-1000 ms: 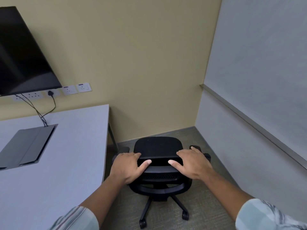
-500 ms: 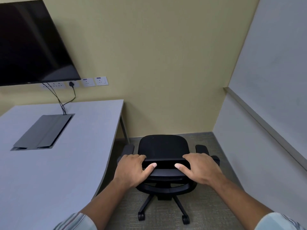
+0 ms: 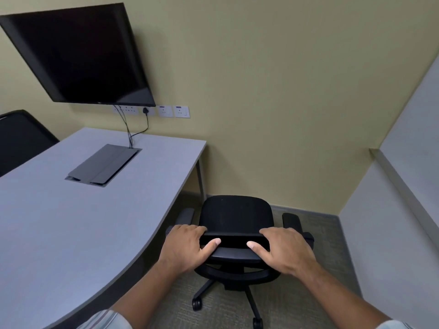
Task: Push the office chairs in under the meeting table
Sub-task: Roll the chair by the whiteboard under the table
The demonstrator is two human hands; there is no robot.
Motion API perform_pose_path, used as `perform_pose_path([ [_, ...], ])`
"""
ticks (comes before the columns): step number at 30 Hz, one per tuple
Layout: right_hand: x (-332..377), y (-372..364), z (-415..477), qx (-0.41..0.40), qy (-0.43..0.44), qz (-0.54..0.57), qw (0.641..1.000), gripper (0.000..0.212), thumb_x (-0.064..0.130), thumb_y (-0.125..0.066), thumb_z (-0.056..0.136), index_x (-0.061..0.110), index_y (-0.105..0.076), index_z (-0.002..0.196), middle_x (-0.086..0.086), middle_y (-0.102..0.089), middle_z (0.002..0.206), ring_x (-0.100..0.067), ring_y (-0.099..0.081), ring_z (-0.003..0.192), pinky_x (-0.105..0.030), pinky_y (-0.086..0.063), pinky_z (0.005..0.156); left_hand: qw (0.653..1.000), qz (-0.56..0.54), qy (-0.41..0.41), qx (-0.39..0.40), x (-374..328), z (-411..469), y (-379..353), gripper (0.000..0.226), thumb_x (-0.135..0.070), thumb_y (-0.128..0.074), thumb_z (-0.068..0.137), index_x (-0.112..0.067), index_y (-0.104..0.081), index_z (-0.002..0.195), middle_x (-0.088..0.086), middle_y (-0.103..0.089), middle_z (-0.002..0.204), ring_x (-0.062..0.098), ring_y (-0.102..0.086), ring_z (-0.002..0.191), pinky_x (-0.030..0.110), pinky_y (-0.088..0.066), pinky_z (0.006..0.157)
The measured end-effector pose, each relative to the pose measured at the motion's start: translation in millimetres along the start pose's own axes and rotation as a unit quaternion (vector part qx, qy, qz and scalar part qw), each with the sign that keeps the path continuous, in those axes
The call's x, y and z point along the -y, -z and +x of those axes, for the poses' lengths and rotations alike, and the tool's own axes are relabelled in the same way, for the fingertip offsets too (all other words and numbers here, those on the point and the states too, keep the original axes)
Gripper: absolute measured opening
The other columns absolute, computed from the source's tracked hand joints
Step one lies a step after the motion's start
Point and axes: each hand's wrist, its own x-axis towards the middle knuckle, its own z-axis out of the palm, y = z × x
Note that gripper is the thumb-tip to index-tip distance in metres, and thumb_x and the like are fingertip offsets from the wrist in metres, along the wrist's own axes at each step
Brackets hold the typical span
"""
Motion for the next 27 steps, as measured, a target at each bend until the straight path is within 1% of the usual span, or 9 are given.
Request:
perform_pose_path([
  [4,-16,-1,17,-0.002,0.037,0.004,0.999,0.096,0.097,-0.001,0.090,0.029,-0.068,0.104,0.010,-0.067,0.086,-0.013,-0.066,0.082,-0.045,-0.055,0.094,0.999,0.008,0.033,0.000,-9,1,-3,0.083,-0.087,-0.014,0.100,-0.034,-0.073,0.123,-0.014,-0.075,0.099,0.009,-0.068,0.097,0.039,-0.052,0.102],
  [6,-24,-2,29,-0.001,0.051,0.006,0.999,0.098,0.097,-0.004,0.091,0.027,-0.070,0.110,0.008,-0.073,0.094,-0.016,-0.069,0.089,-0.046,-0.054,0.097,0.999,0.013,0.053,-0.006,-13,4,-5,0.084,-0.087,-0.014,0.101,-0.033,-0.073,0.128,-0.014,-0.076,0.103,0.009,-0.069,0.100,0.037,-0.051,0.104],
  [10,-37,-4,53,0.000,0.078,0.009,0.997,0.110,0.100,0.001,0.086,0.023,-0.071,0.119,0.005,-0.077,0.105,-0.017,-0.072,0.097,-0.043,-0.052,0.098,0.996,0.020,0.086,-0.004,-19,10,-6,0.092,-0.091,-0.004,0.096,-0.033,-0.074,0.117,-0.015,-0.073,0.094,0.007,-0.067,0.093,0.035,-0.049,0.103],
  [15,-51,-1,89,0.006,0.124,0.014,0.992,0.105,0.100,0.000,0.088,0.028,-0.071,0.117,0.009,-0.076,0.101,-0.014,-0.070,0.093,-0.043,-0.054,0.098,0.993,0.029,0.113,-0.006,-20,24,-3,0.086,-0.088,-0.011,0.099,-0.030,-0.073,0.106,-0.012,-0.069,0.081,0.009,-0.065,0.081,0.032,-0.047,0.090],
  [19,-58,-1,122,0.019,0.163,0.026,0.986,0.114,0.101,0.002,0.084,0.027,-0.070,0.131,0.008,-0.078,0.117,-0.016,-0.071,0.108,-0.042,-0.051,0.103,0.991,0.030,0.126,0.016,-13,39,3,0.081,-0.091,-0.016,0.096,-0.027,-0.063,0.080,-0.006,-0.062,0.066,0.011,-0.060,0.064,0.030,-0.040,0.068],
  [21,-61,-1,139,0.020,0.179,0.029,0.983,0.114,0.102,0.002,0.083,0.027,-0.070,0.130,0.008,-0.078,0.117,-0.017,-0.071,0.108,-0.041,-0.050,0.101,0.990,0.018,0.134,0.032,-9,48,5,0.083,-0.091,-0.016,0.096,-0.026,-0.064,0.080,-0.005,-0.063,0.067,0.012,-0.061,0.064,0.031,-0.050,0.066],
  [23,-65,-1,157,0.021,0.196,0.033,0.980,0.112,0.101,0.000,0.085,0.027,-0.071,0.128,0.008,-0.078,0.118,-0.017,-0.071,0.108,-0.040,-0.050,0.099,0.988,0.010,0.146,0.042,-4,57,4,0.082,-0.091,-0.018,0.096,-0.025,-0.065,0.083,-0.005,-0.064,0.069,0.011,-0.063,0.066,0.034,-0.058,0.072],
  [25,-69,-1,176,0.027,0.213,0.039,0.976,0.108,0.101,-0.002,0.086,0.030,-0.071,0.130,0.011,-0.077,0.119,-0.015,-0.070,0.108,-0.040,-0.051,0.100,0.987,0.005,0.155,0.036,-2,64,0,0.077,-0.089,-0.020,0.097,-0.026,-0.062,0.082,-0.005,-0.064,0.068,0.011,-0.062,0.065,0.033,-0.057,0.070],
  [27,-75,0,200,0.037,0.226,0.039,0.973,0.107,0.100,-0.003,0.086,0.032,-0.070,0.132,0.013,-0.076,0.118,-0.013,-0.069,0.108,-0.040,-0.051,0.102,0.987,-0.001,0.164,0.006,-4,71,-6,0.072,-0.088,-0.021,0.097,-0.027,-0.056,0.080,-0.005,-0.060,0.066,0.013,-0.058,0.062,0.029,-0.046,0.060],
])
